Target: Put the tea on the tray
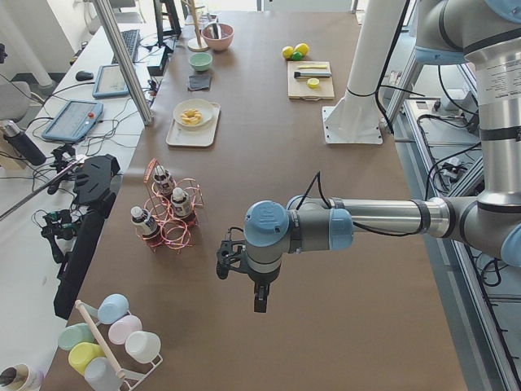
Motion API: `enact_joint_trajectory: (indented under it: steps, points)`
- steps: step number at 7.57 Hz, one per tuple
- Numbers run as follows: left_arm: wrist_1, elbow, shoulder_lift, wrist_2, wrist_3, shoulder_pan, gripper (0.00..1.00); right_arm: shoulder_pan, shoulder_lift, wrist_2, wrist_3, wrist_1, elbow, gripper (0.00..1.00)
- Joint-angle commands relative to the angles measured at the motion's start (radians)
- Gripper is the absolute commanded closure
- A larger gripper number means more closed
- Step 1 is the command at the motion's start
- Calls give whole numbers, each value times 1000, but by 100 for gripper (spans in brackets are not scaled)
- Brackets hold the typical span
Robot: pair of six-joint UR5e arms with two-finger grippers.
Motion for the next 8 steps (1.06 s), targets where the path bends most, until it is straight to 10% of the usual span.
enact_joint_trajectory:
  steps: [1, 8]
  points:
    - [0, -9, 0, -1, 0, 0, 3, 0, 0, 0, 0, 0, 0, 0]
    - [0, -45, -2, -16, 0, 0, 3, 0, -1, 0, -2, 0, 0, 0]
